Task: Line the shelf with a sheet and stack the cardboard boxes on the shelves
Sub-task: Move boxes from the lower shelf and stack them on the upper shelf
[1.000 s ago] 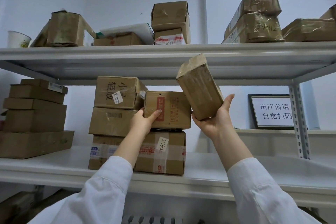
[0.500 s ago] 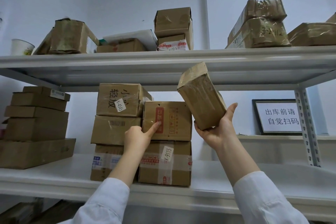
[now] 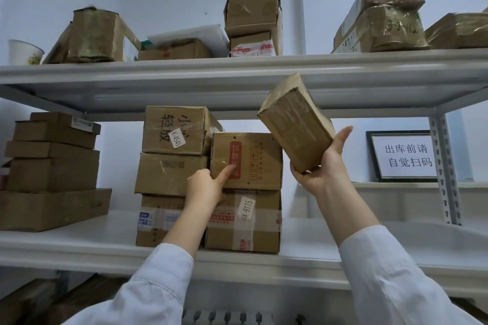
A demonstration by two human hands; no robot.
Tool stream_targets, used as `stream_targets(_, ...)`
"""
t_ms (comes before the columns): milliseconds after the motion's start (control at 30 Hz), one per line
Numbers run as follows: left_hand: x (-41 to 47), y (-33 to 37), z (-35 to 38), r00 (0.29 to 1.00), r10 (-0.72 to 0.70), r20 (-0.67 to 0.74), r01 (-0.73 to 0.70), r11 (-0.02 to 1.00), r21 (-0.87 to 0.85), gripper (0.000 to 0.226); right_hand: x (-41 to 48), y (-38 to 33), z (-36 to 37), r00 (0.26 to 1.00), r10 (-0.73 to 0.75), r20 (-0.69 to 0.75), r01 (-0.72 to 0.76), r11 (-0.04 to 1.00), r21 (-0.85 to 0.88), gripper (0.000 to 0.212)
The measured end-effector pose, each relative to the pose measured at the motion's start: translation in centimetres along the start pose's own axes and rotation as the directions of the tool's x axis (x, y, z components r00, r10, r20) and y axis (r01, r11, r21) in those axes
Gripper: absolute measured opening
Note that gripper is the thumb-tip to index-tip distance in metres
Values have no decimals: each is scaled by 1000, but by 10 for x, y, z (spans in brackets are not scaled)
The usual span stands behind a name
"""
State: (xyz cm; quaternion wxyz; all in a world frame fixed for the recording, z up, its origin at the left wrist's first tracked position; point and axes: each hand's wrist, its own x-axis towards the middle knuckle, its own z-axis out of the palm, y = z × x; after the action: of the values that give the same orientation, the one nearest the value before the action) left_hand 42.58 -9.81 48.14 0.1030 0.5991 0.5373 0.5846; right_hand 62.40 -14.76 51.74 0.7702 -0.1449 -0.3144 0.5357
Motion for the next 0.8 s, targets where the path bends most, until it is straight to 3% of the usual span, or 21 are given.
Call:
stream_targets(233,4,4,-3,998,-54,10,55,998,-16,51,2,-3,4,985,-170,31,173,961,-216,72)
stream_targets(400,7,0,-3,1000,-25,13,25,1000,17,43,5,-12,17,968,-220,123,247,928,-281,36)
stream_targets(533,6,0,-4,998,-59,18,59,998,-26,45,7,-8,29,952,-218,214,281,899,-335,40)
stream_targets(800,6,-4,-4,996,-89,33,89,996,-9,47,12,8,41,928,-257,268,359,809,-466,22)
